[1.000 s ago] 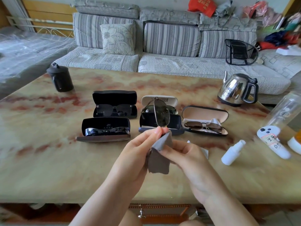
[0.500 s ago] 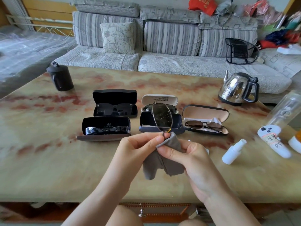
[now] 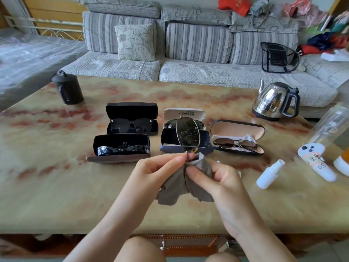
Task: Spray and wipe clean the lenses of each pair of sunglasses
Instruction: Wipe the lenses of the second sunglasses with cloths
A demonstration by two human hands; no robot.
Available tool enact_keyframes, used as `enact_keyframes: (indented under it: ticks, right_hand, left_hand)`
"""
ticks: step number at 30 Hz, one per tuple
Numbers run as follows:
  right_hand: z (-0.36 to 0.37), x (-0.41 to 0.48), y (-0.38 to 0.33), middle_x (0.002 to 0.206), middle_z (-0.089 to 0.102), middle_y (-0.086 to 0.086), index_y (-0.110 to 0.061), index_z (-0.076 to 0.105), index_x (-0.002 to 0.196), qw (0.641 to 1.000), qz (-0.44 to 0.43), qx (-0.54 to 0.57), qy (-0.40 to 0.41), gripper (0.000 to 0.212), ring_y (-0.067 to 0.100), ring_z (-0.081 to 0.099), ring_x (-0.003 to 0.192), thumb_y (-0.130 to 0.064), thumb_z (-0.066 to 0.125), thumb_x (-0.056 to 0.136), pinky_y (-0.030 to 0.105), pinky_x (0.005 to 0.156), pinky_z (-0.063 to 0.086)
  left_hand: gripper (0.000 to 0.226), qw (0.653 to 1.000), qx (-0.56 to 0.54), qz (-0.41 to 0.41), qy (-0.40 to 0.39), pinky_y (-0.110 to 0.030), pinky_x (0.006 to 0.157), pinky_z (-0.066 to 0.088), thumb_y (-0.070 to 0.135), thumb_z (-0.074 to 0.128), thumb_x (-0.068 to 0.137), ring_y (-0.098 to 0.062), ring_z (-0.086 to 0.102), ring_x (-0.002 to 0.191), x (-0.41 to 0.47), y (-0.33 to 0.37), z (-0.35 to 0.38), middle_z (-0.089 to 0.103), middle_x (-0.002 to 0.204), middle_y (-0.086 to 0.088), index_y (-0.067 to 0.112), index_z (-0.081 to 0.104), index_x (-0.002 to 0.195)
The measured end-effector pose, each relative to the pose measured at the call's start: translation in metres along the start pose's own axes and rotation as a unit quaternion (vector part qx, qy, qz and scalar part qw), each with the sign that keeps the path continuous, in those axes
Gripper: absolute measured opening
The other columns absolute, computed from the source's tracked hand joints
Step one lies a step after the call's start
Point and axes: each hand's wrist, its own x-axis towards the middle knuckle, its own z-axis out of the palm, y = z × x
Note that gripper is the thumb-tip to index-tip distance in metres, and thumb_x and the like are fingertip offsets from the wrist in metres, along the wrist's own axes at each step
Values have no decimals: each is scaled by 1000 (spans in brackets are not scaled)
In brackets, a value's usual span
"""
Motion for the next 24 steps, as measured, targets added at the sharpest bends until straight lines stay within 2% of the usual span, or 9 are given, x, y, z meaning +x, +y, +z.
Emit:
enact_keyframes:
  ticks: [4,6,9,11,13,17,19,21,24]
  right_hand:
    - [-2,0,0,75,72,16,-9,75,82,1000,18,-5,5,32,16,62,66,-29,76,56,26,59,47]
    - [-2,-1,-1,76,73,17,-10,76,82,1000,13,0,19,35,17,64,66,-33,78,55,27,58,48]
    - [-2,-2,0,71,74,2,-16,79,78,999,-7,10,39,29,7,66,66,-38,75,60,18,58,49]
    - [-1,-2,1,68,73,-4,-20,79,74,998,-28,-3,53,25,3,64,65,-41,71,63,16,59,49]
    - [-1,-1,1,68,72,-4,-21,79,73,997,-44,-10,55,25,2,63,65,-42,67,67,15,61,48]
    - [-3,0,5,74,68,-3,-17,76,87,997,-56,-43,20,31,5,57,72,-47,67,86,18,67,44]
    - [-7,1,6,81,70,2,-16,74,95,998,-48,-46,-17,36,8,58,79,-48,61,85,25,72,45]
    - [-11,1,6,87,73,7,-14,75,96,998,-35,-26,-53,31,9,61,83,-38,60,85,23,75,47]
    - [-13,-2,3,84,74,1,-10,75,92,996,-18,16,-89,19,4,65,78,-18,64,78,13,68,48]
  left_hand:
    - [24,999,32,14,-16,-33,77,52,38,62,84,-16,70,91,-1,2,0,76,94,-4,26,78,98]
    - [28,999,18,22,-24,-25,74,54,35,58,81,-13,70,91,-2,2,0,76,95,-2,23,78,97]
    - [33,999,9,28,-33,-16,69,50,36,60,77,-8,68,89,-3,-1,2,76,94,-1,17,78,98]
    - [32,999,17,33,-37,-17,69,51,31,66,75,-9,67,85,-3,-3,2,76,90,-6,13,76,98]
    - [29,998,20,42,-38,-19,73,54,26,73,74,-11,67,85,-3,-3,1,75,91,-13,11,75,99]
    - [23,996,41,82,6,-16,71,52,23,72,67,-6,70,80,1,-2,-3,77,85,-1,15,77,87]
    - [21,994,40,91,37,-16,70,53,25,73,62,-6,70,77,2,-1,-5,77,82,0,17,78,81]
    - [20,995,28,87,43,-14,66,52,23,72,62,-5,70,73,2,-1,-6,77,80,-1,15,77,80]
    - [22,998,18,63,23,-12,62,50,20,67,69,-4,69,74,2,-2,-6,77,82,0,10,75,87]
